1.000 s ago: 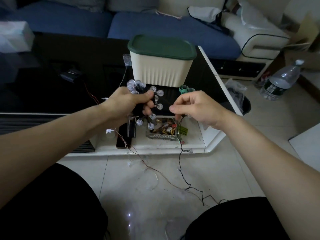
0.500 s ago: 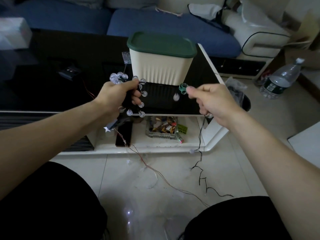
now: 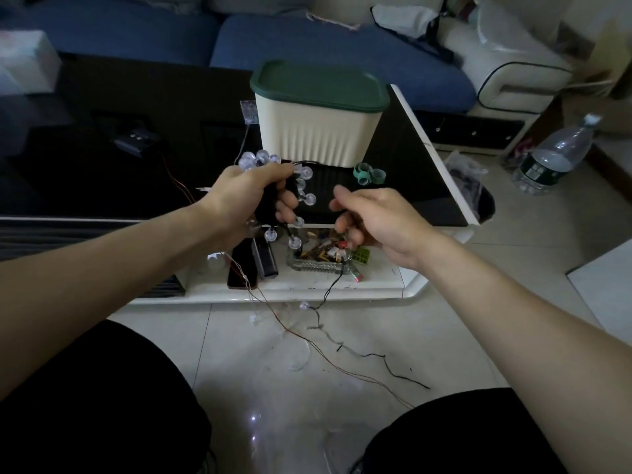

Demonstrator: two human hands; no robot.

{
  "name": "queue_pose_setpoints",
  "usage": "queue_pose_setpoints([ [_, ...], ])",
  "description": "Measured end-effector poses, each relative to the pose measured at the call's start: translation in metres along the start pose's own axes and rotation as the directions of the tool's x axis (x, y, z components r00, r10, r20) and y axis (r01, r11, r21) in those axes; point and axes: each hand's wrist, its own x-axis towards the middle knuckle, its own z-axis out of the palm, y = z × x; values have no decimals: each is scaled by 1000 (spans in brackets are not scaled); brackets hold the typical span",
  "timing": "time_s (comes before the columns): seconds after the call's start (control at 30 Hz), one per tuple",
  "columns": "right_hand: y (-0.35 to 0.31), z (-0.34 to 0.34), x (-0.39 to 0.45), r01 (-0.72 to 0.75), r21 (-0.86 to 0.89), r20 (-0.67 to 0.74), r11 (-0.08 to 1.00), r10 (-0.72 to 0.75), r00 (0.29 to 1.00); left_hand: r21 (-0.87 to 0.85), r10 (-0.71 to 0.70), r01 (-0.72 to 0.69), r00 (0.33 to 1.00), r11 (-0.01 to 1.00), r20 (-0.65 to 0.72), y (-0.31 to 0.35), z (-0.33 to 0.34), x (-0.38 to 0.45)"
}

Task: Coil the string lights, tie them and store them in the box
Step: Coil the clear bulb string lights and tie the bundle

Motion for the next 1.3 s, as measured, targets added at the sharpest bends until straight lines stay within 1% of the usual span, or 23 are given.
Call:
queue_pose_setpoints([
  [0.03, -1, 0, 1, 8, 45, -45, 999, -5, 999, -12, 2, -2, 1000, 1000, -10, -1, 0, 0],
  [0.07, -2, -1, 1, 19, 53, -84, 998, -15, 996, -35, -2, 2, 1000, 999, -26, -1, 0, 2],
  [0.1, -4, -2, 0, 32, 21, -111, 999, -29, 993, -76, -17, 14, 999, 997, -44, -1, -2, 4],
  [0.17, -6, -3, -2, 48, -140, -109, 989, -63, 992, -220, -82, 65, 994, 973, -69, 0, -6, 11],
  [0.23, -7, 0, -4, 63, -321, -44, 945, -81, 996, -341, -145, 112, 987, 933, -72, 0, -11, 17],
  [0.33, -7, 9, -7, 108, -481, 68, 870, -86, 994, -483, -254, 214, 967, 849, -16, 2, -16, 21],
  [0.4, -9, 15, -9, 142, -552, 160, 822, -63, 985, -522, -309, 277, 951, 807, 26, 0, -18, 21],
  [0.47, -10, 19, -11, 168, -626, 236, 761, -20, 972, -521, -345, 322, 937, 790, 57, -2, -16, 21],
  [0.53, -9, 24, -12, 206, -694, 295, 690, 12, 955, -495, -353, 340, 933, 800, 69, -3, -15, 22],
  [0.57, -8, 27, -12, 230, -721, 324, 654, 24, 946, -453, -351, 339, 935, 824, 60, -3, -14, 22],
  [0.63, -6, 35, -16, 278, -752, 380, 598, 48, 924, -313, -326, 328, 943, 891, 63, -5, -12, 20],
  [0.7, -6, 43, -20, 326, -763, 418, 559, 41, 907, -177, -302, 317, 947, 932, 110, -9, -8, 16],
  [0.77, -7, 46, -21, 365, -749, 441, 554, 4, 898, -52, -272, 281, 954, 958, 126, -16, -5, 12],
  [0.83, -11, 43, -21, 377, -719, 440, 584, -37, 897, 99, -213, 197, 960, 975, 180, -20, -1, 6],
  [0.9, -16, 38, -23, 375, -678, 439, 633, -61, 897, 214, -195, 141, 946, 967, 258, -20, 2, -1],
  [0.97, -19, 33, -25, 373, -613, 429, 697, -103, 897, 248, -230, 155, 923, 956, 308, -15, 4, -7],
  [1.0, -19, 31, -26, 370, -580, 402, 726, -140, 905, 227, -256, 187, 909, 956, 330, -13, 3, -7],
  [1.03, -19, 28, -26, 370, -558, 360, 743, -185, 914, 182, -283, 230, 883, 956, 373, -9, 4, -8],
  [1.1, -18, 22, -24, 380, -539, 283, 751, -264, 922, 96, -316, 311, 808, 946, 497, -5, 3, -7],
  [1.13, -18, 18, -22, 379, -526, 257, 761, -283, 924, 90, -322, 327, 776, 941, 542, -4, 2, -6],
  [1.2, -18, 11, -19, 367, -492, 220, 789, -296, 930, 129, -323, 308, 743, 943, 586, -6, 2, -6],
  [1.3, -17, 10, -16, 370, -516, 186, 773, -321, 929, 210, -299, 216, 758, 954, 580, -9, 3, -7],
])
